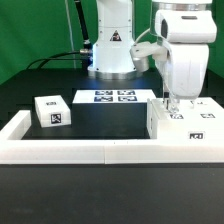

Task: Assemble cabinet

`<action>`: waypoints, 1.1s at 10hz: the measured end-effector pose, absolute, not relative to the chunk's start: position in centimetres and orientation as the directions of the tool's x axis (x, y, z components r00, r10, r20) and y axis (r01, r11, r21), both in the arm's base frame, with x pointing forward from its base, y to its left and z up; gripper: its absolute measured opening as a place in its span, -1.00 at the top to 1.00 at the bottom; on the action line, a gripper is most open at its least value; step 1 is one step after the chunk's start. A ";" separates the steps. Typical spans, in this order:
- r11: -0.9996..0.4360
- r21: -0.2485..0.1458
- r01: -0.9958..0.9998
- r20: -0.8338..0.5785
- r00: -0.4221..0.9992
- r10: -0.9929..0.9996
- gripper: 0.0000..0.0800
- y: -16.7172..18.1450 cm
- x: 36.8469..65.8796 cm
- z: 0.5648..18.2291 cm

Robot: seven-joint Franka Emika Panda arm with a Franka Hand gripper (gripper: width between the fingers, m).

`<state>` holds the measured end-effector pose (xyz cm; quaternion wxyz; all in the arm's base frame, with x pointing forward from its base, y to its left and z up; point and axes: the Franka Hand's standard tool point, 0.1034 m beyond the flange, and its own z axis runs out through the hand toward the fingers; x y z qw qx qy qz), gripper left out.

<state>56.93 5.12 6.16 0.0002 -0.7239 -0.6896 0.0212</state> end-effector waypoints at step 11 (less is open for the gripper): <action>-0.443 0.055 0.895 0.020 0.442 0.897 -0.99 6.5 49.7 7.0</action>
Offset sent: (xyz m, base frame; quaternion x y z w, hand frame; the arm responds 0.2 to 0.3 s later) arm -0.0402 -0.0140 0.0166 -0.0442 0.0030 0.0862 0.9953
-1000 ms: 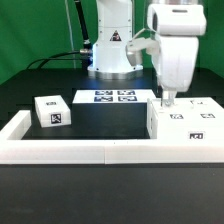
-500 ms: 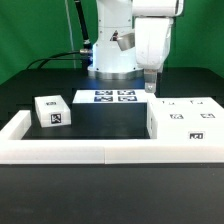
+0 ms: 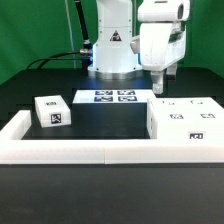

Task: Assemble cabinet

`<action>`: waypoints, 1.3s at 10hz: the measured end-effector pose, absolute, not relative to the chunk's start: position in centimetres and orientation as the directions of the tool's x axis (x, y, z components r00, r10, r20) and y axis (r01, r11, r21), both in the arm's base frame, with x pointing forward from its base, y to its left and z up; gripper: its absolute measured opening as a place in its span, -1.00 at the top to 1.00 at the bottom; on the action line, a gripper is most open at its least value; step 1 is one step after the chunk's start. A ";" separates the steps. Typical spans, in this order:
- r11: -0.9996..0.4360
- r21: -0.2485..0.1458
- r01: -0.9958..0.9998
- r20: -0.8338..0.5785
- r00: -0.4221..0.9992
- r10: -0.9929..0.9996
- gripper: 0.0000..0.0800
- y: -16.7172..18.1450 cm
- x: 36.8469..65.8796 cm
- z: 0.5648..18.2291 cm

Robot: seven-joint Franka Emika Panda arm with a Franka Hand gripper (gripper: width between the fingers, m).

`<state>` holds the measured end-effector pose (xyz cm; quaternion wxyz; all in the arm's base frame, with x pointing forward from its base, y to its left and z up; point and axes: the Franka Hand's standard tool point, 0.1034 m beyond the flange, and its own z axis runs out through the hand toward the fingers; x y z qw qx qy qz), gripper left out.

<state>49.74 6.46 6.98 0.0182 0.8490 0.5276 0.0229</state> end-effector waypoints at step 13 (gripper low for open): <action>-0.997 -0.062 0.047 0.105 0.994 0.040 -0.99 8.0 48.9 5.7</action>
Offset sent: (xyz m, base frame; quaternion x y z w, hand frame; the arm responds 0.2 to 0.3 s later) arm -0.0098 -0.0243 -0.0074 -0.0442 0.0312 0.3621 0.9306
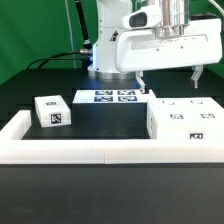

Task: Assemble cabinet

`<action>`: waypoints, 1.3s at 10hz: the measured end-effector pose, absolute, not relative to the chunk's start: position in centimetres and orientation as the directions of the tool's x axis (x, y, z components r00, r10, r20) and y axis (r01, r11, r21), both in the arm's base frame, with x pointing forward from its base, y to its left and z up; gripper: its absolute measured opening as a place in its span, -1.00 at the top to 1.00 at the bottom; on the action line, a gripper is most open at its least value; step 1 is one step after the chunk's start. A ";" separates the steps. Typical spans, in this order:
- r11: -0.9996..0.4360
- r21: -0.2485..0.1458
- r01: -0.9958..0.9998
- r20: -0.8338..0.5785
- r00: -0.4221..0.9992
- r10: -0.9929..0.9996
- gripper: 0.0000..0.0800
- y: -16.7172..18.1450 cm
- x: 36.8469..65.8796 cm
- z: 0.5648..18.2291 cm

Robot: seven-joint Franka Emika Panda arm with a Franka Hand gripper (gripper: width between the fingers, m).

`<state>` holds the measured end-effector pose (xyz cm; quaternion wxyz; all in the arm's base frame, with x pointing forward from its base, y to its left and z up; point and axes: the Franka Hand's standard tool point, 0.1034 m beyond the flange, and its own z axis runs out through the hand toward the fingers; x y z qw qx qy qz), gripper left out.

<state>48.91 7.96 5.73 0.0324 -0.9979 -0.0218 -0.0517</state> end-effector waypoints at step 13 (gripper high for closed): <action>-0.998 -0.037 0.055 0.174 0.984 0.048 -0.99 9.0 49.3 1.1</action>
Offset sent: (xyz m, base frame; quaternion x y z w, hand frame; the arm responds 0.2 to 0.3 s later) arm 0.0043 -0.0123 -0.0163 -0.0309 0.0241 0.0403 0.9984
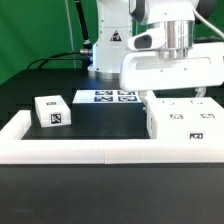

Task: Assemble cabinet

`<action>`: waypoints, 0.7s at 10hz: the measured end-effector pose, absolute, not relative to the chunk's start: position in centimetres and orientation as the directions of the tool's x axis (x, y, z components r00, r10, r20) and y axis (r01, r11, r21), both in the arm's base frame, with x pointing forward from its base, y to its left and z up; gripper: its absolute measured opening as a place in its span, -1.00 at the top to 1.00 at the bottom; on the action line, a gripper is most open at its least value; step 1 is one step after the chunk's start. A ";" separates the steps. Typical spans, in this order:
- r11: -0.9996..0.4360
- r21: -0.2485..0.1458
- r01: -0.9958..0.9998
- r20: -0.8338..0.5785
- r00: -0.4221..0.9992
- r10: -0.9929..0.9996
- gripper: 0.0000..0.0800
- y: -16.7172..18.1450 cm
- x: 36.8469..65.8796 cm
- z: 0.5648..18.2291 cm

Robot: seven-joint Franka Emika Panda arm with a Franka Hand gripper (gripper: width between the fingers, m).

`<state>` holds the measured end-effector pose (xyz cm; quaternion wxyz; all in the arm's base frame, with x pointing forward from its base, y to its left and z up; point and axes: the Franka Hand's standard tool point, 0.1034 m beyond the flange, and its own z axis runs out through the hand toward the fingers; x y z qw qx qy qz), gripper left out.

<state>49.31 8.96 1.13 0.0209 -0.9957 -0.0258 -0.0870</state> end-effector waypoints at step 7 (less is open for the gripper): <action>-0.993 -0.026 0.114 0.226 0.968 0.105 -0.99 9.0 49.8 0.6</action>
Offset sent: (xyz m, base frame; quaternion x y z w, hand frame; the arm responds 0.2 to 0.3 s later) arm 0.0068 -0.0040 -0.0204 -0.0220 0.0451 -0.0177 0.9986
